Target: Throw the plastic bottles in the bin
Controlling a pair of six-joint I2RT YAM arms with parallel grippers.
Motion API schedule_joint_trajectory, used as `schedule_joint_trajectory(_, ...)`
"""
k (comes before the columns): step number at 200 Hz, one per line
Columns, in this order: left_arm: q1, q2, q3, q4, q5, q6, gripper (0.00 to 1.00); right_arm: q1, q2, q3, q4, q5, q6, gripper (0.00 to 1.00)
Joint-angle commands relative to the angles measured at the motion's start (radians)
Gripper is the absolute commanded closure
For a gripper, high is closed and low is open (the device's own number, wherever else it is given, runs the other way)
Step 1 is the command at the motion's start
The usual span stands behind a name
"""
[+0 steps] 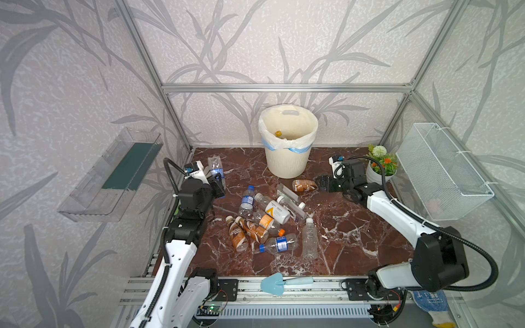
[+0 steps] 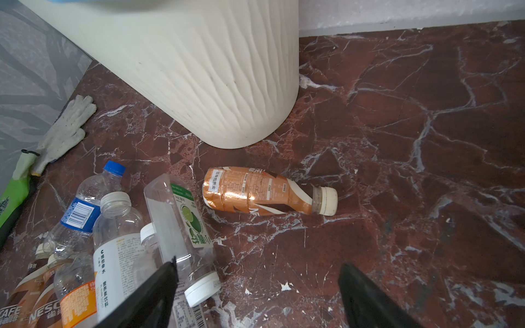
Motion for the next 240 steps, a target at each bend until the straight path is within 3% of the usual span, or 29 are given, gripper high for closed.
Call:
schedule_joint_trajectory(1,-0.004,-0.018,0.069,0.235,0.153,0.099,0.71,-0.002,-0.022,0.023,-0.017,0.004,0.012,0.11)
schedule_joint_trajectory(16,-0.017,-0.01,0.112,0.328,0.231,0.132,0.7,0.0,-0.028,0.021,-0.018,0.004,0.015,0.11)
schedule_joint_trajectory(43,-0.099,0.101,0.293,0.397,0.271,0.22,0.71,0.0,-0.042,0.015,-0.007,0.01,0.031,0.11)
schedule_joint_trajectory(72,-0.203,0.426,0.615,0.438,0.334,0.223,0.71,0.003,-0.05,-0.015,0.05,-0.007,0.067,0.11)
schedule_joint_trajectory(82,-0.218,0.591,0.783,0.396,0.311,0.172,0.71,0.007,-0.046,-0.023,0.069,-0.013,0.077,0.11)
schedule_joint_trajectory(92,-0.218,0.748,0.957,0.344,0.372,0.143,0.72,0.011,-0.037,-0.022,0.072,-0.024,0.084,0.12)
schedule_joint_trajectory(104,-0.219,0.83,1.068,0.257,0.391,0.108,0.71,0.013,-0.039,-0.013,0.043,-0.032,0.08,0.12)
schedule_joint_trajectory(120,-0.216,0.811,1.046,0.201,0.297,0.12,0.58,0.015,-0.065,-0.042,0.046,-0.019,0.069,0.12)
schedule_joint_trajectory(137,-0.211,0.74,0.951,0.135,0.15,0.162,0.48,0.014,-0.069,-0.059,0.037,0.01,0.045,0.11)
schedule_joint_trajectory(151,-0.181,0.69,0.866,0.09,0.099,0.166,0.43,0.014,-0.046,-0.049,0.023,0.004,0.036,0.11)
schedule_joint_trajectory(186,-0.059,0.588,0.608,0.102,-0.017,0.022,0.34,0.015,-0.016,-0.04,0.048,-0.028,0.051,0.11)
schedule_joint_trajectory(212,0.036,0.633,0.553,0.061,-0.017,-0.031,0.32,0.016,-0.01,-0.034,0.033,-0.022,0.038,0.1)
schedule_joint_trajectory(240,0.078,0.808,0.644,-0.04,0.1,-0.097,0.31,0.015,-0.004,-0.046,0.036,-0.011,0.042,0.1)
